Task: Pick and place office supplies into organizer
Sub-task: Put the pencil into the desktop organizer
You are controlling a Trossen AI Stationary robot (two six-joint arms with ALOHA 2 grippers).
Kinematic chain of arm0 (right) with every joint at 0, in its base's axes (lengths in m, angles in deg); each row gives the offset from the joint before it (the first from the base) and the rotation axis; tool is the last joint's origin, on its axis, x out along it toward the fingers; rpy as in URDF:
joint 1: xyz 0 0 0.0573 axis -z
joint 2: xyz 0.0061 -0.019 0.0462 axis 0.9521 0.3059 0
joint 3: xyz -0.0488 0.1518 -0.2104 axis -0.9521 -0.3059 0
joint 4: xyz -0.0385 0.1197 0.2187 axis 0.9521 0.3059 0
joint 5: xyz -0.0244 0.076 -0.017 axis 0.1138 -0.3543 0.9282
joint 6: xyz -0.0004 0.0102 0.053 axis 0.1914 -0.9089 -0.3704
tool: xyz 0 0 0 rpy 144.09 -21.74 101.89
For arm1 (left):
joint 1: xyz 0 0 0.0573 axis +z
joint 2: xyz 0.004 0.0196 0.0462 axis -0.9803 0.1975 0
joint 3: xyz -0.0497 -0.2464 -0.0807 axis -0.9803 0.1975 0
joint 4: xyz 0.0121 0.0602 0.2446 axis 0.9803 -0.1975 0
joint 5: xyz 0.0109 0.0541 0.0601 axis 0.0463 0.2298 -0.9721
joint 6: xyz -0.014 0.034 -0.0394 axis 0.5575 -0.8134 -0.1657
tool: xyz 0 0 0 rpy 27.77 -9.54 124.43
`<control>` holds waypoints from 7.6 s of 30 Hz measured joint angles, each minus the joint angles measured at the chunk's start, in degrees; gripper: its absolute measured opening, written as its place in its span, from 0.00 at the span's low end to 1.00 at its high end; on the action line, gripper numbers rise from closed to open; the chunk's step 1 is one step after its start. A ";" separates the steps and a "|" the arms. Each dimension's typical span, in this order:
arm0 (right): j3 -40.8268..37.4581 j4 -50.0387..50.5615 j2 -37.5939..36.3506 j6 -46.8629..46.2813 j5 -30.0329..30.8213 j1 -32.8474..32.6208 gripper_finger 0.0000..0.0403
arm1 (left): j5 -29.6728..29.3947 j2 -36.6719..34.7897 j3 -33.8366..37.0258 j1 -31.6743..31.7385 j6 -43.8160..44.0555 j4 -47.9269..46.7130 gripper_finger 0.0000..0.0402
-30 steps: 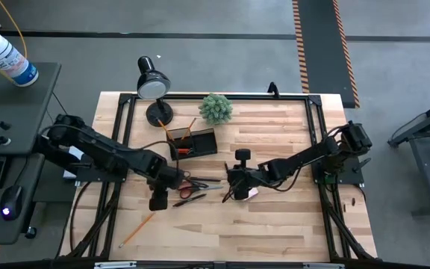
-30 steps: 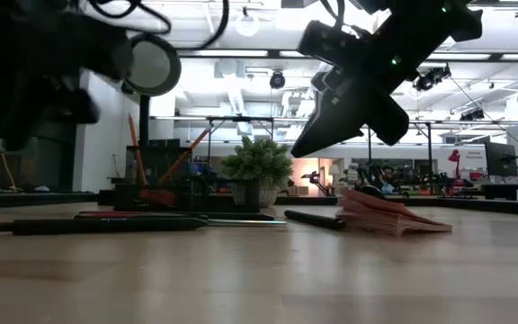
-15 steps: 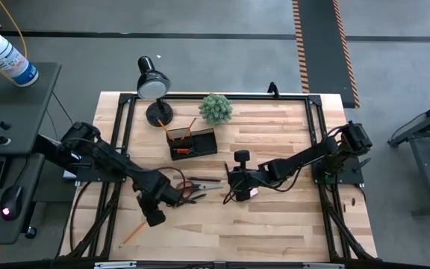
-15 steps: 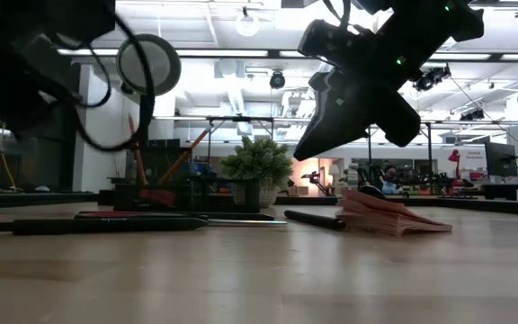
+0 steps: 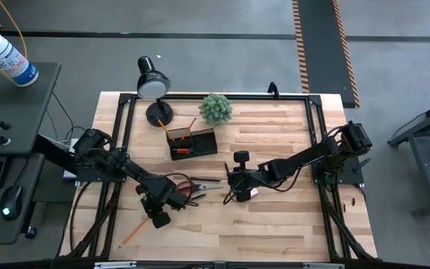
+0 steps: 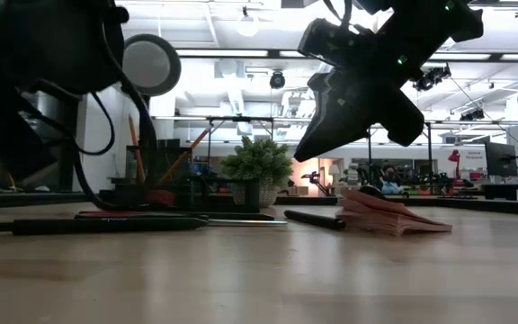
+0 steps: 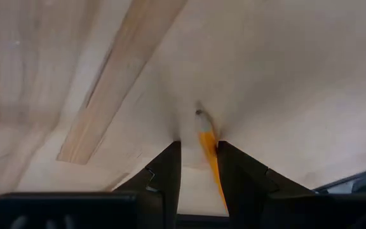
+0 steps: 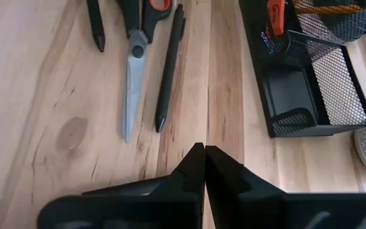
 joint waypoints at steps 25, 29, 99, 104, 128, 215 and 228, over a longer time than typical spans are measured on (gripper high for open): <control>0.02 -0.16 0.02 0.00 -0.72 0.00 0.01 | 1.06 0.70 0.07 3.39 -10.14 3.87 0.02; 0.04 -0.15 0.02 0.19 -0.74 0.00 0.00 | -0.23 0.56 -0.03 4.53 -13.90 4.99 0.02; -7.13 1.64 -0.20 -12.87 17.23 -10.01 0.01 | -54.93 -20.20 2.02 -21.03 -8.91 9.45 0.00; -7.13 1.35 -0.20 -12.44 17.20 -10.00 0.00 | -55.47 -22.21 9.29 -22.78 -10.50 20.42 0.00; -7.11 0.20 -0.20 -11.78 16.96 -9.98 0.00 | -63.72 -21.83 16.92 -32.97 10.26 22.99 0.05; -7.08 -3.99 -0.22 -11.36 30.91 -9.75 0.00 | -92.09 -12.51 16.94 -34.86 3.54 39.06 0.00; -7.04 -35.48 -0.22 2.97 15.46 -8.94 0.15 | -105.30 -21.17 16.90 -34.86 -15.93 38.65 0.00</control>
